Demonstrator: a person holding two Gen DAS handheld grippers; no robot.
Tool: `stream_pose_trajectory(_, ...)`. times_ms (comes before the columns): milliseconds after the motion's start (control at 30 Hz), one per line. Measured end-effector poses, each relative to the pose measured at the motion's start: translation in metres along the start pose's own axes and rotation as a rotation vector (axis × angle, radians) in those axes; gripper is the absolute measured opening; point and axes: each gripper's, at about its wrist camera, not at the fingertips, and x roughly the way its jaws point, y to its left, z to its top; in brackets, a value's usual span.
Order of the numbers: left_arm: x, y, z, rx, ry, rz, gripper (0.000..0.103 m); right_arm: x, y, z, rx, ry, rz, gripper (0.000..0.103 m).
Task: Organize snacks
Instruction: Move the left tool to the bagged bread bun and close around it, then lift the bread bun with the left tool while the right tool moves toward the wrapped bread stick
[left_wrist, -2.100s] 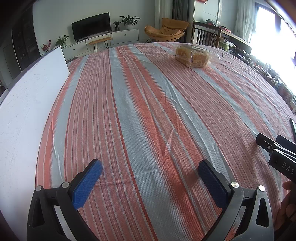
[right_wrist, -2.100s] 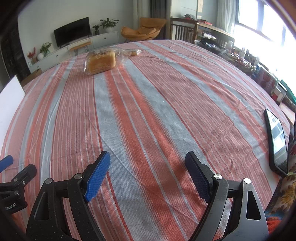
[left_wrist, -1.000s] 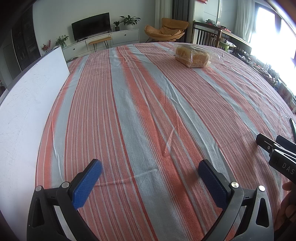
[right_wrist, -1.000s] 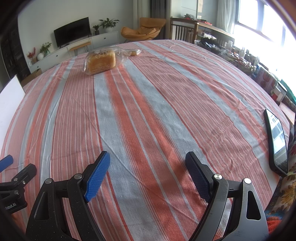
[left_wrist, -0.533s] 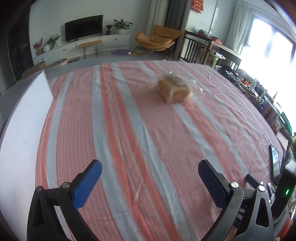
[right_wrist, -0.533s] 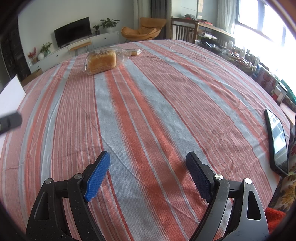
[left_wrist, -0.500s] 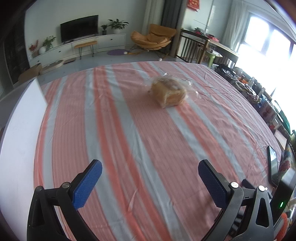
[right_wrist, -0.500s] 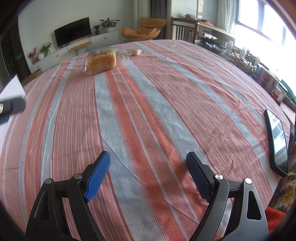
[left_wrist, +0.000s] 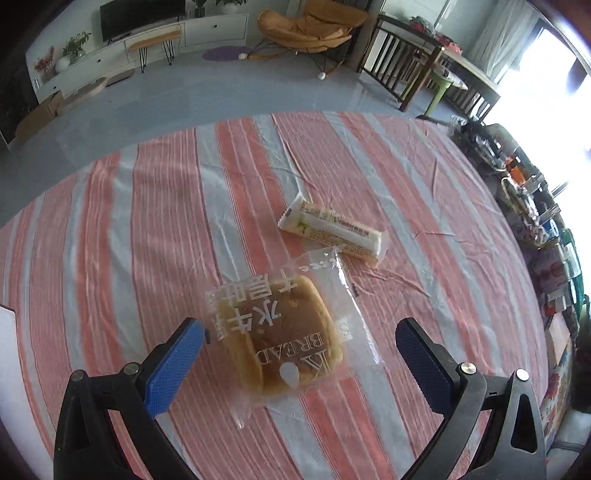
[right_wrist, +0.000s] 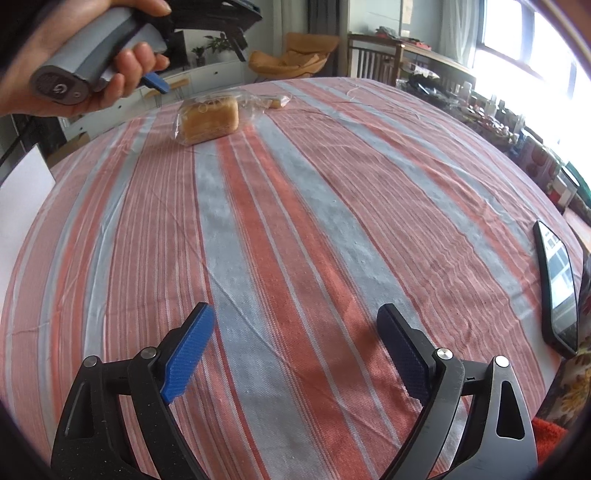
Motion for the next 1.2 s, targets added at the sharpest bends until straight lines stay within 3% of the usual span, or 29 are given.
stream_pose_trajectory(100, 0.036, -0.004, -0.007, 0.031, 0.055, 0.099, 0.103, 0.000, 0.000, 0.000, -0.001, 0.000, 0.002, 0.092)
stream_pose_trajectory(233, 0.048, 0.004, -0.008, -0.025, 0.028, 0.079, 0.103, 0.000, 0.000, 0.000, -0.002, 0.000, 0.001, 0.092)
stream_pose_trajectory(333, 0.054, 0.016, -0.009, -0.065, 0.057, 0.031, 0.099, 0.000, 0.001, 0.000, -0.002, 0.000, 0.001, 0.092)
stream_pose_trajectory(433, 0.042, 0.025, -0.019, -0.044, -0.009, 0.006, 0.083, 0.000, 0.001, 0.000, -0.001, 0.000, 0.001, 0.092)
stream_pose_trajectory(600, 0.005, 0.045, -0.058, -0.010, -0.061, 0.052, 0.078, 0.000, 0.001, 0.000, -0.001, 0.000, 0.001, 0.092)
stream_pose_trajectory(733, -0.034, 0.078, -0.111, 0.006, -0.084, 0.088, 0.078, 0.000, 0.001, 0.000, -0.001, 0.000, 0.001, 0.092)
stream_pose_trajectory(967, -0.076, 0.121, -0.216, -0.004, -0.130, 0.149, 0.079, 0.000, 0.001, 0.000, -0.001, 0.000, 0.001, 0.092)
stream_pose_trajectory(1067, -0.076, 0.134, -0.242, -0.060, -0.213, 0.112, 0.081, 0.000, 0.001, 0.000, -0.002, -0.001, 0.001, 0.092)
stream_pose_trajectory(1200, -0.068, 0.143, -0.250, -0.138, -0.304, 0.141, 0.103, 0.000, 0.001, 0.000, -0.002, -0.001, 0.001, 0.092)
